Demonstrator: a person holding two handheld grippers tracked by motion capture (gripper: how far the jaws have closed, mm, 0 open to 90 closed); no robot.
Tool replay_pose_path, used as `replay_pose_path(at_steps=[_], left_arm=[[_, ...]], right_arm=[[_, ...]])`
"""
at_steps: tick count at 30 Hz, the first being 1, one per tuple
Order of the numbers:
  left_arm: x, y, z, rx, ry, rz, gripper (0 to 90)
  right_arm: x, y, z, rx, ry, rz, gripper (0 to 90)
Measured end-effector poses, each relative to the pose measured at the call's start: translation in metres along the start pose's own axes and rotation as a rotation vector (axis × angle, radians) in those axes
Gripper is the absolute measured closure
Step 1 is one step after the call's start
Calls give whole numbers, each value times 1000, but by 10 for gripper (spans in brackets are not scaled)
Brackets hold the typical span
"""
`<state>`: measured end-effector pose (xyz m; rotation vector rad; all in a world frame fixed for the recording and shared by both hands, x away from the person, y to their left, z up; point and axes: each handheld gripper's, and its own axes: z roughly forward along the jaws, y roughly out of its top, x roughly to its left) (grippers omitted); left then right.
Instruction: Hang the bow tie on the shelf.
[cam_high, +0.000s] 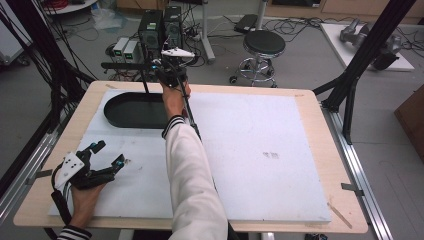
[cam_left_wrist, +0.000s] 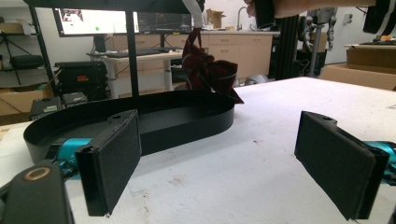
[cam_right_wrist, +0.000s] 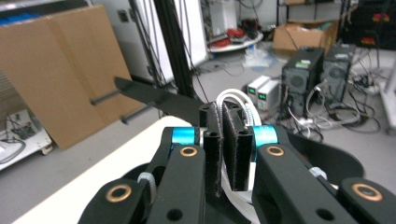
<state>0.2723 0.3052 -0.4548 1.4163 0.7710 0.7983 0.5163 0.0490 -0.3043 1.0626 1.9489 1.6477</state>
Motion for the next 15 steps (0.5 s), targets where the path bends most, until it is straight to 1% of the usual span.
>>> replay_pose_path(at_steps=[1, 2, 3, 5, 9, 12, 15], left_arm=[[0, 0, 0, 1, 0, 0, 149], [0, 0, 0, 2, 0, 1, 149], [0, 0, 0, 1, 0, 1, 149], [0, 0, 0, 0, 1, 1, 149], [0, 0, 0, 2, 1, 2, 149], [0, 0, 0, 3, -1, 2, 149], [0, 0, 0, 1, 0, 1, 149]], right_arm=[[0, 0, 0, 0, 0, 0, 869], [4, 3, -1, -11, 8, -13, 869], [5, 5, -2, -19, 12, -15, 869], [6, 8, -3, -20, 13, -17, 869], [11, 19, -7, -33, 23, -43, 869], [14, 22, -8, -35, 25, -42, 869], [18, 25, -8, -33, 44, -49, 868]])
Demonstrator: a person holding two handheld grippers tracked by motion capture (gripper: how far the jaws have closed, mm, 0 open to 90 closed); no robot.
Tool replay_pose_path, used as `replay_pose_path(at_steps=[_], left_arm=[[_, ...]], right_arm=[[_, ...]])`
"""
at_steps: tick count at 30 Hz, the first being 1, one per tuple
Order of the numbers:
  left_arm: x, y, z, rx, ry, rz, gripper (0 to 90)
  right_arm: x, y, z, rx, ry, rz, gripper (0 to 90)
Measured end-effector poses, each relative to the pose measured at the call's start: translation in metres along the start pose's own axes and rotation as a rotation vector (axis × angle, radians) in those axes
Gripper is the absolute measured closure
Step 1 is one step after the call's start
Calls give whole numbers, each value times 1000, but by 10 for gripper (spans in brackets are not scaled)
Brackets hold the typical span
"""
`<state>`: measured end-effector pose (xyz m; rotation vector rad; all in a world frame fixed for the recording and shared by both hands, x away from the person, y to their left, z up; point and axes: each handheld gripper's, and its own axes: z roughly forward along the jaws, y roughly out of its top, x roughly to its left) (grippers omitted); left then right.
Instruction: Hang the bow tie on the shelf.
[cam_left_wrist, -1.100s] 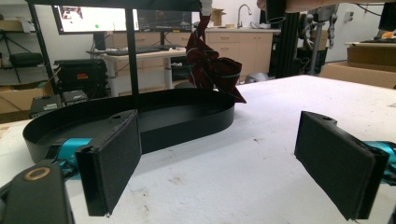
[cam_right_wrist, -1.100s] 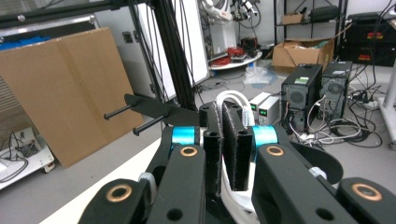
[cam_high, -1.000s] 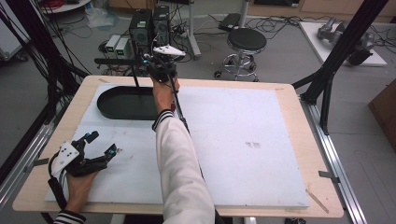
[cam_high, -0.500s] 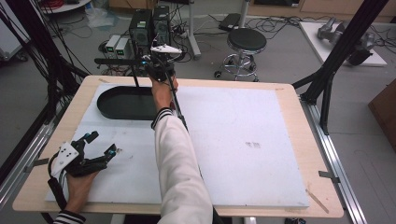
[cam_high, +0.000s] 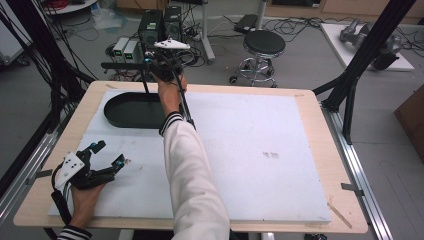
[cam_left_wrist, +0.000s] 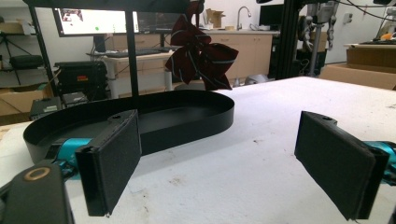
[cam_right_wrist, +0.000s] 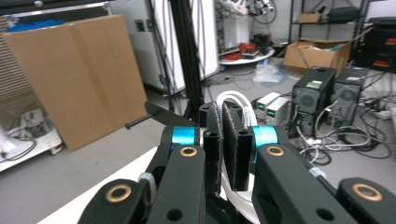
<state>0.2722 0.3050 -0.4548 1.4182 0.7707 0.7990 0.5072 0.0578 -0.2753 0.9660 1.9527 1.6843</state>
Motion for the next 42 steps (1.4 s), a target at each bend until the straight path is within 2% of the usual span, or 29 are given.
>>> replay_pose_path(at_steps=[6, 13, 17, 18, 20, 22, 24, 25, 27, 28, 30, 32, 34, 37, 40, 41, 42], left_arm=[[0, 0, 0, -1, -1, -1, 149], [0, 0, 0, -2, 0, -6, 149], [0, 0, 0, -1, -2, -2, 149], [0, 0, 0, -1, -2, -2, 149], [0, 0, 0, 0, -2, -2, 149], [0, 0, 0, 1, -2, 0, 149], [0, 0, 0, 1, -2, 1, 149], [0, 0, 0, -1, -2, -2, 149], [0, 0, 0, 1, -2, -1, 149], [0, 0, 0, -1, -1, 0, 149], [0, 0, 0, 0, -1, 0, 149], [0, 0, 0, 0, -1, 0, 149], [0, 0, 0, 0, -1, -2, 149], [0, 0, 1, 3, -3, -3, 149], [0, 0, 1, 6, -2, -3, 149], [0, 0, 1, 8, -2, -3, 149], [0, 0, 1, 8, -2, -3, 149]], right_arm=[[4, -1, 5, 8, 17, -4, 868], [-3, -7, 9, 63, -1, 1, 847], [-3, -8, 8, 88, -16, -32, 825], [-3, -8, 7, 110, -28, -52, 782], [-3, -8, 8, 125, -33, -64, 752], [-5, -11, 7, 177, -54, -103, 694], [-6, -11, 6, 179, -57, -102, 662], [-10, -13, 4, 179, -53, -90, 602], [-11, -14, 3, 180, -51, -89, 592], [-15, -15, 3, 199, -16, -72, 505], [-17, -16, 2, 212, -10, -78, 476], [-18, -15, 0, 205, -7, -73, 457], [-20, -14, -4, 170, 14, -39, 350], [-20, -13, -8, 151, 33, -28, 304], [-21, -11, -19, 114, 70, -23, 234], [-23, -10, -30, 105, 92, -20, 181], [-23, -10, -30, 105, 92, -20, 181]])
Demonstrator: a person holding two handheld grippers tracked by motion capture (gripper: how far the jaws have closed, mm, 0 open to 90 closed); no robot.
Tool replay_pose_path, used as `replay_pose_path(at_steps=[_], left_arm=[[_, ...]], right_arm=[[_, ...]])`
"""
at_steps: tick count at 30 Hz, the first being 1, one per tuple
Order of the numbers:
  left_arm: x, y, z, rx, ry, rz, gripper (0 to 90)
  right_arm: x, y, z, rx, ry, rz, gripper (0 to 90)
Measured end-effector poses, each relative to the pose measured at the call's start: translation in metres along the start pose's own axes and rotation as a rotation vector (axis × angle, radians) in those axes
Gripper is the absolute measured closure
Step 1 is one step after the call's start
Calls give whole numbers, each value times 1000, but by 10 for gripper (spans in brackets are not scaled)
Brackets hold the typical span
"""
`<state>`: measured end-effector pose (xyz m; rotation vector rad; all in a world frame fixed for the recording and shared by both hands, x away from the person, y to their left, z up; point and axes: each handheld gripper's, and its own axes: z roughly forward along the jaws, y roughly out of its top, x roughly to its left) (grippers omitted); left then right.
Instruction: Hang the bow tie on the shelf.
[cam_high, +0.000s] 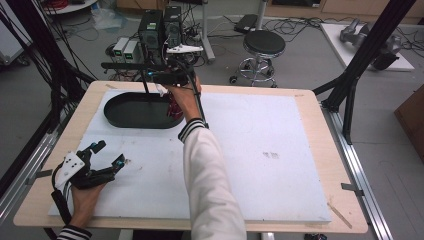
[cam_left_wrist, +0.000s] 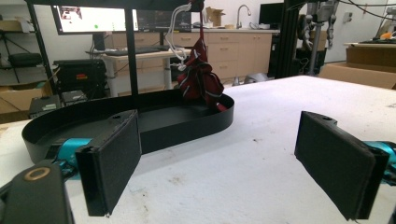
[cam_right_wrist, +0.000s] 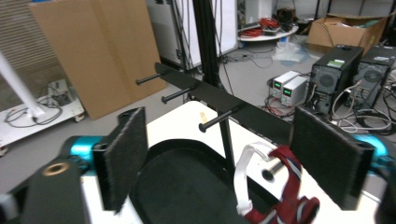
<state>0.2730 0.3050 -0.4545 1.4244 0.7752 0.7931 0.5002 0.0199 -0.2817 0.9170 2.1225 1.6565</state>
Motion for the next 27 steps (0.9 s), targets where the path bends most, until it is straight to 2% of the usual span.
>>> replay_pose_path(at_steps=[4, 8, 9, 10, 11, 12, 13, 15, 19, 21, 22, 24, 25, 26, 27], left_arm=[[0, 0, 0, -3, 3, 4, 149], [-1, 0, 1, 0, 4, 4, 149], [-1, 0, 1, -1, 4, 5, 149], [-1, 0, 0, 0, 3, 9, 149], [-1, 0, 0, 1, 4, 9, 149], [-1, 0, 0, -2, 4, 6, 149], [-1, 0, 0, -5, 5, 8, 149], [-1, 0, -1, -14, 5, 14, 149], [-2, -1, -2, -18, 8, 18, 149], [-2, 0, -2, -16, 10, 18, 149], [-2, 0, -1, -15, 10, 16, 149], [-2, 0, -1, -13, 10, 16, 149], [-2, 0, -1, -13, 10, 16, 149], [-2, 0, -1, -11, 10, 14, 149], [-2, 0, -1, -11, 11, 14, 149]], right_arm=[[-4, 1, -34, -45, 17, -15, 134], [-8, -4, -81, -79, 19, -39, 122], [-7, -10, -109, -83, 19, -56, 117], [-7, -10, -109, -83, 19, -56, 117], [-6, -18, -140, -106, -2, -94, 116], [-5, -22, -156, -97, -2, -106, 117], [-5, -22, -156, -97, -2, -106, 117], [-3, -33, -190, -114, -28, -125, 117], [0, -65, -258, -170, -90, -147, 117], [0, -88, -294, -200, -139, -145, 117], [-1, -97, -305, -211, -157, -149, 117], [-9, -134, -340, -219, -230, -145, 117], [-9, -134, -340, -219, -230, -145, 117], [-13, -146, -350, -214, -254, -134, 117], [-21, -169, -365, -229, -287, -94, 117]])
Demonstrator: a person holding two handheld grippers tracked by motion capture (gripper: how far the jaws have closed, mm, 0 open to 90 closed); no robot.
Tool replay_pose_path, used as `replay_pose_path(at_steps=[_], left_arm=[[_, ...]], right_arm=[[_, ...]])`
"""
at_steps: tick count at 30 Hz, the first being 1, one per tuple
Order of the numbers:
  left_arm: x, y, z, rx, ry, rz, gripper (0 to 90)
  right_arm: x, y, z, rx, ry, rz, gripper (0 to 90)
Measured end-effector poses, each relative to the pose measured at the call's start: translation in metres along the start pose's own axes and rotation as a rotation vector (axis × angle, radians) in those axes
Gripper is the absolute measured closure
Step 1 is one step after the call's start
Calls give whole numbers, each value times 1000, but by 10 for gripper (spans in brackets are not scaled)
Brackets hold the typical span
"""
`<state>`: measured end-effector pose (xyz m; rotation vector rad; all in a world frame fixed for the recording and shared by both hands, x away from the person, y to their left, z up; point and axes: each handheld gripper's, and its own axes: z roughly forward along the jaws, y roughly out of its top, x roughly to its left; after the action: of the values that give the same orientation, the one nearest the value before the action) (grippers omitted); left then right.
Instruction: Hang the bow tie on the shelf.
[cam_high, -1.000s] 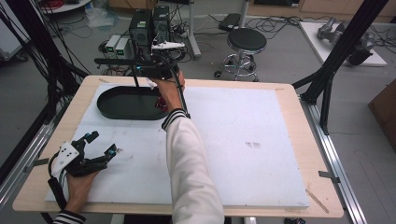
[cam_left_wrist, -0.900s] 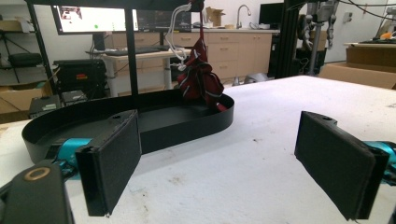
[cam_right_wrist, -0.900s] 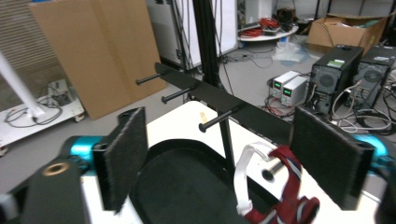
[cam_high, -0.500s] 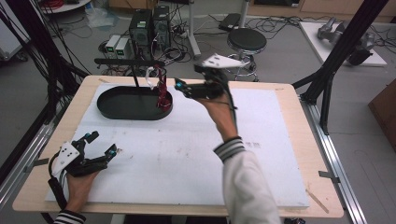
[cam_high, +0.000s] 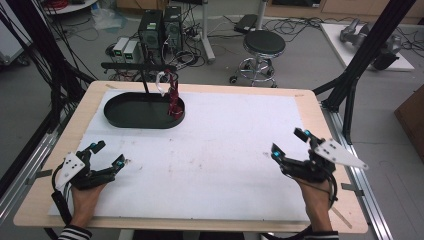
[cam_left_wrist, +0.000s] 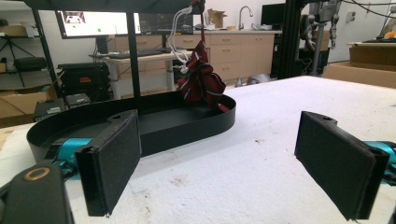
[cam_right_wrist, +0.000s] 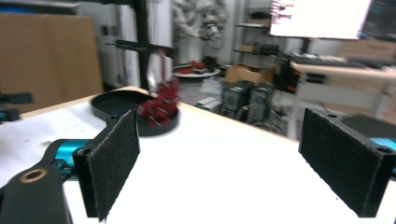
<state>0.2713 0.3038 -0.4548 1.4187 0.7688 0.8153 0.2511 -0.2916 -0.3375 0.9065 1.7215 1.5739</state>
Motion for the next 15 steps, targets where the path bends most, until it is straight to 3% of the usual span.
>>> replay_pose_path(at_steps=[1, 2, 3, 6, 12, 13, 15], left_arm=[[0, 0, 0, 1, 2, 0, 149], [0, 0, 0, 2, 2, 1, 149], [0, 0, 0, 4, 2, 5, 149], [0, 0, 0, 1, 3, 8, 149], [-1, 0, -1, -7, 9, 10, 149], [-1, 0, -1, -9, 11, 13, 148], [-2, 0, -1, -12, 13, 13, 148]], right_arm=[[0, 0, 0, 0, 0, 0, 117], [-6, -21, -12, -24, -20, 36, 116], [-6, -21, -12, -24, -20, 36, 116], [-9, -51, -17, -36, -40, 35, 116], [-1, -100, 5, -67, -83, 6, 116], [2, -109, 11, -54, -95, 22, 116], [2, -114, 14, -55, -100, 23, 116]])
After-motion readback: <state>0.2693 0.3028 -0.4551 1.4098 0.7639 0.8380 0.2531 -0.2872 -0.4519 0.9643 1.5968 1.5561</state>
